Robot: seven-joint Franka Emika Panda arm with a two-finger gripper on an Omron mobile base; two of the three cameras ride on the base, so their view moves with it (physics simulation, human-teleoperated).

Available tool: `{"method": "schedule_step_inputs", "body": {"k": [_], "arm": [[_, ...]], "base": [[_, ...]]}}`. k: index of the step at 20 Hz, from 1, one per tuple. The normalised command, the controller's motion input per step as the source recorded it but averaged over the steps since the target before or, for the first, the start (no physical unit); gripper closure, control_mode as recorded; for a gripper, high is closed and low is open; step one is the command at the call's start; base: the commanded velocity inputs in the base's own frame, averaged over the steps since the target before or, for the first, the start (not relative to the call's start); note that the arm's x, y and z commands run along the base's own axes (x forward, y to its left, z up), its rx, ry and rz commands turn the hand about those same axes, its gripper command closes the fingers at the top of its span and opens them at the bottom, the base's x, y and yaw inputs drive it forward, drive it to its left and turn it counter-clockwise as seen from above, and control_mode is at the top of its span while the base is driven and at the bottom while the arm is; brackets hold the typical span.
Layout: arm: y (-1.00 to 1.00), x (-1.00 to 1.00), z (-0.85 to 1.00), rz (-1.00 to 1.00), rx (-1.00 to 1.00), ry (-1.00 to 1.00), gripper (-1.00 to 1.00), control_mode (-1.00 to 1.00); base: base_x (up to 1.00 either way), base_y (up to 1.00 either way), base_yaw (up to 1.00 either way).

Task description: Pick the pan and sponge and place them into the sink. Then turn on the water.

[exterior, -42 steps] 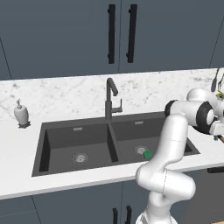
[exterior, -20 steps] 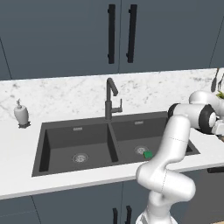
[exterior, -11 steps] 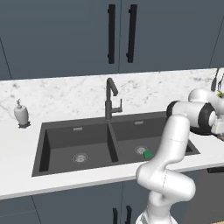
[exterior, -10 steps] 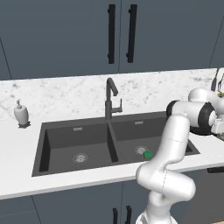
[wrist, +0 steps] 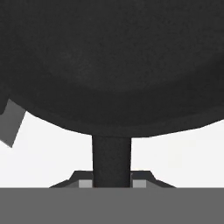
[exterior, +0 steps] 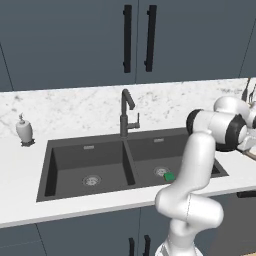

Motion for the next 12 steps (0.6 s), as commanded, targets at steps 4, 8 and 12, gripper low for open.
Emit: {"method": "schedule_step_inputs", "body": {"k": [4, 8, 12], "arm": [[0.58, 0.0, 0.07, 0.08, 0.0, -0.03, 1.0, -1.0], [0.6, 0.0, 0.04, 0.09, 0.0, 0.0, 1.0, -1.0], [0.51, 0.03, 0.01, 0.1, 0.0, 0.0, 1.0, -1.0]], "base": [[0.0, 0.0, 0.0], [0.0, 0.0, 0.0], [0.0, 0.0, 0.0]]}}
